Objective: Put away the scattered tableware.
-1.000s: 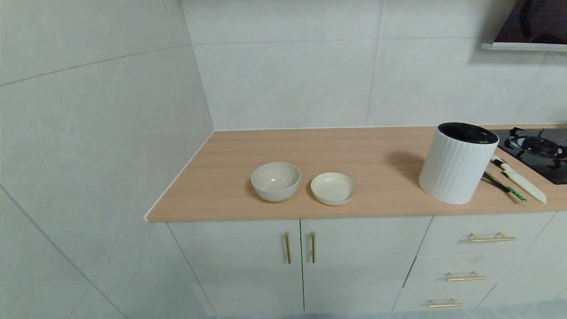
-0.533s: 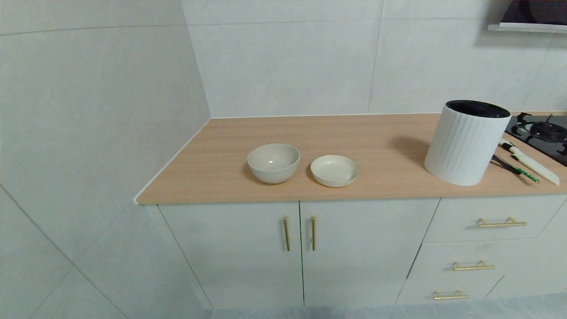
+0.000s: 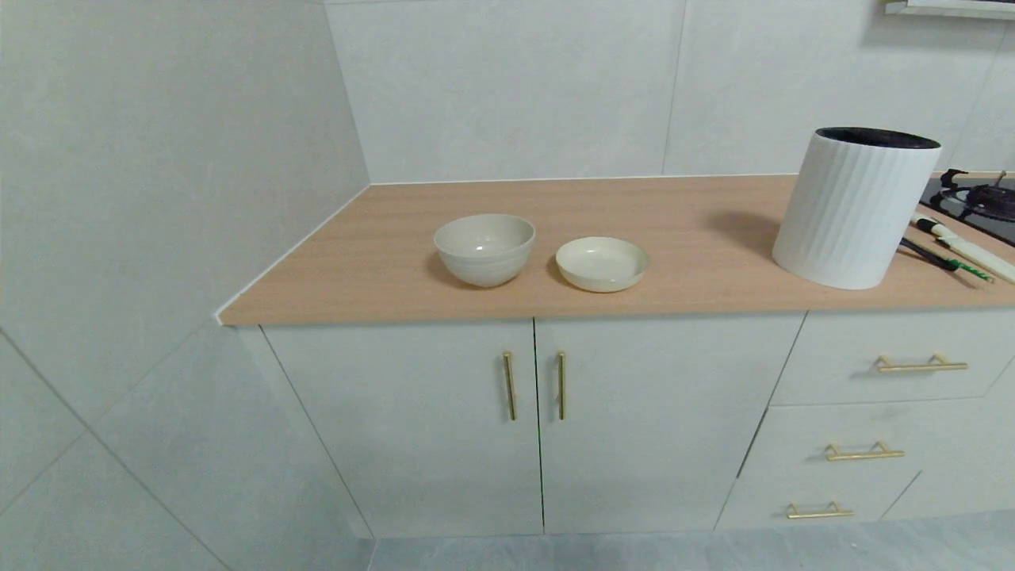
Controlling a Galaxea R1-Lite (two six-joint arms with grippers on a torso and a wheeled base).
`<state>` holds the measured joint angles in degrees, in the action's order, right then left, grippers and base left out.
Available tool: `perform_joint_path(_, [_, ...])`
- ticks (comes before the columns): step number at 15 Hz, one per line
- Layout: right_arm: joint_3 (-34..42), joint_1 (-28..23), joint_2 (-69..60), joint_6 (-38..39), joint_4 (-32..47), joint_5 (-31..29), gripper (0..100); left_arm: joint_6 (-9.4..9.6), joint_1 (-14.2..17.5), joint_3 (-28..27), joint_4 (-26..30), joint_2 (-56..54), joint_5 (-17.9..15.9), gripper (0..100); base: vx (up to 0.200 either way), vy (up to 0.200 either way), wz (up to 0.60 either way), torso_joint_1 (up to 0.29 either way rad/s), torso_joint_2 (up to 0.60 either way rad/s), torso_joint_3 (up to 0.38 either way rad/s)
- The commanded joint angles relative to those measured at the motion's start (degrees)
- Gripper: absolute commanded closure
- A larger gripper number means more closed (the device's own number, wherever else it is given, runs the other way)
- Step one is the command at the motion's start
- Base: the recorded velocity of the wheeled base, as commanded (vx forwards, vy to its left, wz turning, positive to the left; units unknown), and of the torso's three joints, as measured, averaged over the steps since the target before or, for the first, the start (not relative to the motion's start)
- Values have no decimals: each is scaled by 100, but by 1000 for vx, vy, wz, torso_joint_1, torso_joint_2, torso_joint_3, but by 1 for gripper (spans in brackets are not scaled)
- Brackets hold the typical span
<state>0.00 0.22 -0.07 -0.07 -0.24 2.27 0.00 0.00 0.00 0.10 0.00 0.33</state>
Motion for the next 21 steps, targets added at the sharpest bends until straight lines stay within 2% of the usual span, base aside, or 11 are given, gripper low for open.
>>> perform_joint_path(1, [0, 4, 7, -1, -2, 2, 0, 0, 0, 0, -1, 0, 2, 0, 0, 0, 0, -203, 491, 295])
perform_joint_path(13, [0, 4, 7, -1, -2, 2, 0, 0, 0, 0, -1, 0, 2, 0, 0, 0, 0, -147, 459, 310])
perform_joint_path(21, [0, 4, 7, -1, -2, 2, 0, 0, 0, 0, -1, 0, 2, 0, 0, 0, 0, -15, 71, 48])
